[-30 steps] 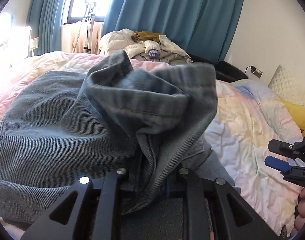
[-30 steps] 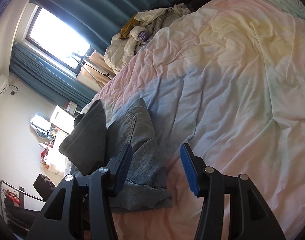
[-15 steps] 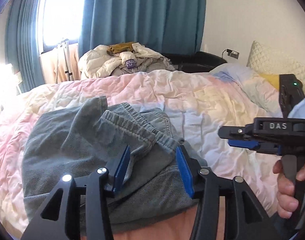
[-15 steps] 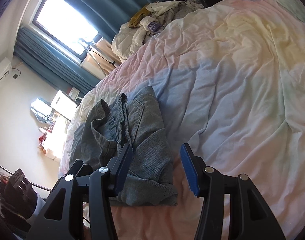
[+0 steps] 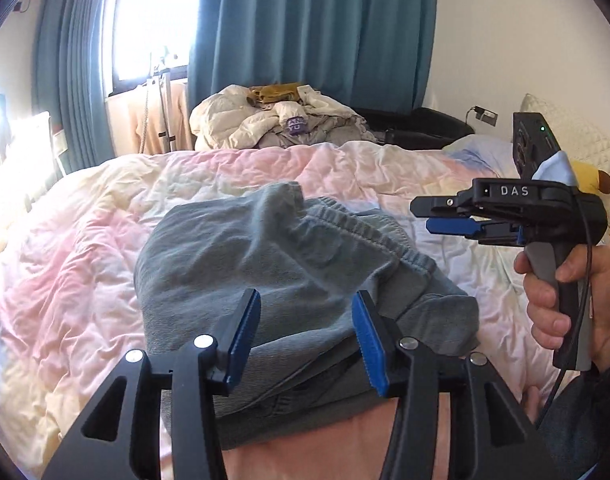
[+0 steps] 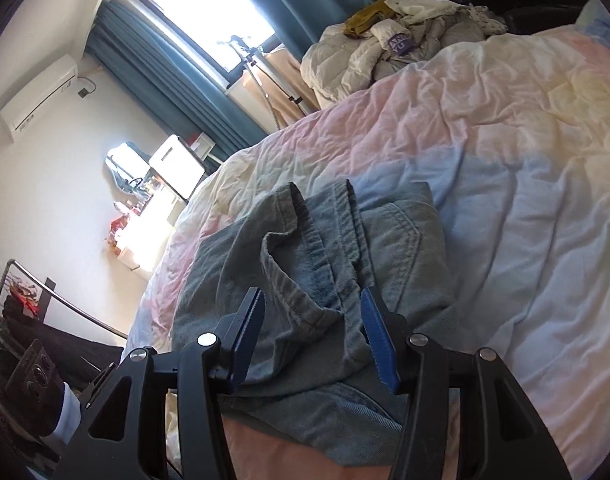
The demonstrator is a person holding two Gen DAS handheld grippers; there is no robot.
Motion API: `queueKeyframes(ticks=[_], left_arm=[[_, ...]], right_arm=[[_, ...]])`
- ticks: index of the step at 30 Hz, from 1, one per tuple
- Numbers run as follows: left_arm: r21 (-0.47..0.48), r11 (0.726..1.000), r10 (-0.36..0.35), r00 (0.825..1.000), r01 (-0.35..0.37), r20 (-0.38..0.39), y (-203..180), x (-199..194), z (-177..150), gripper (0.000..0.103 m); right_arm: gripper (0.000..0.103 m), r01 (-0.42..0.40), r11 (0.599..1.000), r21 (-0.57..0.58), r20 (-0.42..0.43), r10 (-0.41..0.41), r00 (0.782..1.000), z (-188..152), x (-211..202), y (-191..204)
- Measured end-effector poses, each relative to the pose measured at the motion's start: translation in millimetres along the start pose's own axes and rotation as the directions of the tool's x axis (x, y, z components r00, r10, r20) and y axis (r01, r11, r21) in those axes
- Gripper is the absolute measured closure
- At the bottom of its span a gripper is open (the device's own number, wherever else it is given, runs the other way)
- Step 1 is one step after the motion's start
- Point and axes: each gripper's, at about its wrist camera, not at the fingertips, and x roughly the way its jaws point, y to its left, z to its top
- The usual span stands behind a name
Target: Fold clothes
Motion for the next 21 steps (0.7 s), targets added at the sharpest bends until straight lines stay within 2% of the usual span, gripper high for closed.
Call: queueKeyframes(ticks=[6,10,16,19,21], left_arm=[[-0.101,0.995,0.013,0.999,-0.017,-0.039,31.3,24.7,-8.7,0.054],[-0.134,0.991,0.018,0.998,-0.025,-0.060,42.9,40.5,-8.6,0.054],[-0.114,0.991,0.055,0.996,-0.063,-0.072,37.4,54.1,-12.8,0.054],[-0.102,0.993,0.048,0.995,-0.057,-0.086,31.3,56.0,-13.7,0.054],[-0.108,0.993,0.045,0.995,-0.055,-0.094,30.2,56.1,-14.7,0.054]], right_arm=[[0.052,-0.010,0.986,-0.166,-0.063,0.000,0.998,15.8,49.2,19.9],[0.052,-0.013,0.988,-0.154,-0.096,-0.002,0.995,16.1,68.9,15.9],[0.054,-0.013,0.985,-0.171,-0.105,-0.005,0.994,16.7,87.1,15.5],[0.064,0.014,0.979,-0.205,-0.116,-0.039,0.992,11.8,95.9,19.1],[0.081,0.053,0.968,-0.247,-0.127,-0.087,0.988,6.6,100.4,23.3]])
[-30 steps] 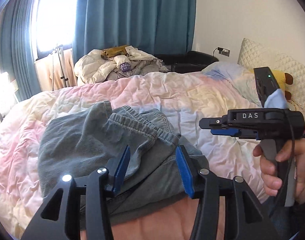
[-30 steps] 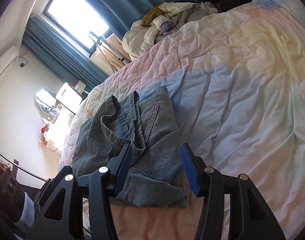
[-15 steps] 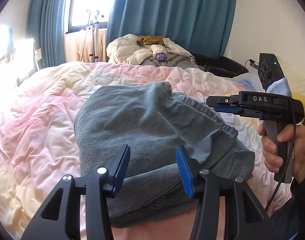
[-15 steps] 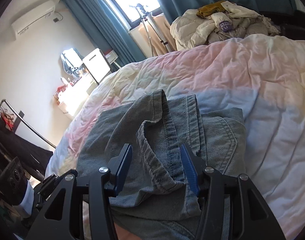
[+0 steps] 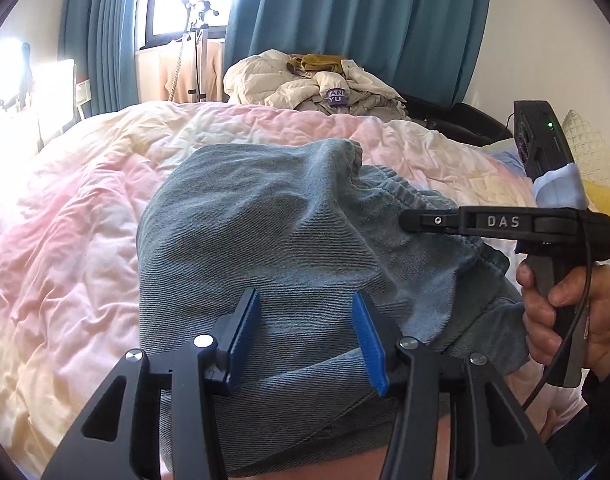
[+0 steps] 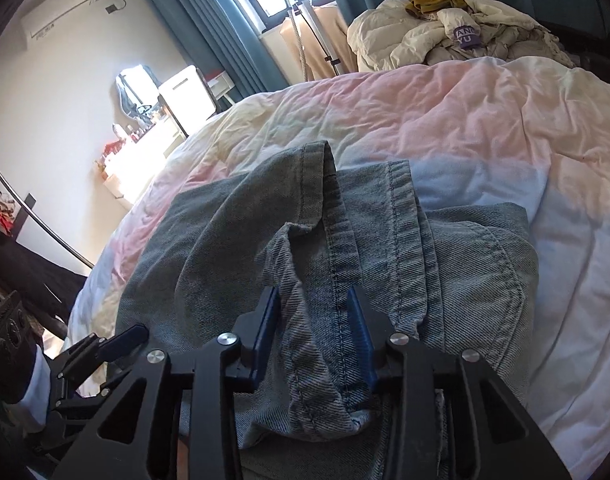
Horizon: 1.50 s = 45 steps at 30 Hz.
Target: Fold clothes
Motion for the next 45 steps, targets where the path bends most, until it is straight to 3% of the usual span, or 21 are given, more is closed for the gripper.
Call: queueKeyframes(ticks=[4,12,16,20,22,27,29,31,34,36,39,42,45], left_arm=[[-0.028,1.000,-0.002,1.000,0.001,-0.023,0.8,-1.7,-0.8,0.054],[-0.069,0.997,-0.047,0.998,0.044,-0.044,-0.6,-17.5,-3.9,0.054],[-0.091,0.995,-0.045,0.994,0.036,-0.101,-4.6,-22.3,-10.6,0.054],[-0.104,0.994,-0.039,0.987,0.023,-0.154,-6.8,-22.1,-19.6,0.054],[-0.087,0.996,-0.023,0.988,0.010,-0.151,-7.7,-22.5,-20.9,0.054],[-0.092,0.996,-0.021,0.987,0.006,-0.157,-3.0,-20.3,-22.2,0.054],[-0.091,0.996,-0.022,0.987,0.007,-0.158,-2.8,-20.7,-23.0,0.054],[-0.085,0.996,-0.019,0.987,0.006,-0.158,-3.7,-21.2,-23.5,0.054],[-0.081,0.997,-0.013,0.987,0.000,-0.160,-4.5,-20.4,-24.3,0.054],[-0.082,0.997,-0.011,0.987,-0.002,-0.161,-4.2,-19.0,-24.5,0.054],[-0.085,0.996,-0.013,0.987,-0.001,-0.159,-2.9,-16.8,-25.1,0.054],[-0.092,0.996,-0.016,0.989,0.002,-0.145,-1.2,-16.2,-25.0,0.054],[-0.091,0.996,0.008,0.996,-0.017,-0.088,0.8,-24.0,-22.9,0.054]], right_arm=[[0.098,0.044,0.999,-0.019,0.015,-0.044,0.999,-4.7,-5.3,6.8],[0.101,0.119,0.992,0.031,0.185,-0.123,0.975,-15.2,-72.9,23.7],[0.101,0.203,0.974,0.101,0.108,-0.213,0.971,-40.2,-79.7,16.3],[0.100,0.213,0.959,0.186,-0.017,-0.214,0.977,-66.3,-63.0,-2.8],[0.099,0.209,0.958,0.195,-0.012,-0.211,0.977,-68.2,-63.1,-3.2],[0.089,0.169,0.958,0.230,0.110,-0.198,0.974,-63.1,-84.2,-1.3],[0.059,0.157,0.954,0.254,0.152,-0.200,0.968,-59.4,-89.9,-5.2],[0.043,0.131,0.949,0.288,0.175,-0.187,0.967,-54.5,-90.3,-11.3],[0.037,0.093,0.944,0.316,0.155,-0.148,0.977,-42.8,-76.2,-19.3],[0.037,0.093,0.945,0.314,0.122,-0.137,0.983,-35.2,-62.6,-21.7],[0.037,0.177,0.953,0.248,0.046,-0.194,0.980,-28.6,-36.3,-18.3],[0.038,0.190,0.964,0.188,0.036,-0.200,0.979,-29.0,-19.7,-13.4],[0.070,0.240,0.966,0.098,0.022,-0.243,0.970,-31.0,-13.4,-0.2]])
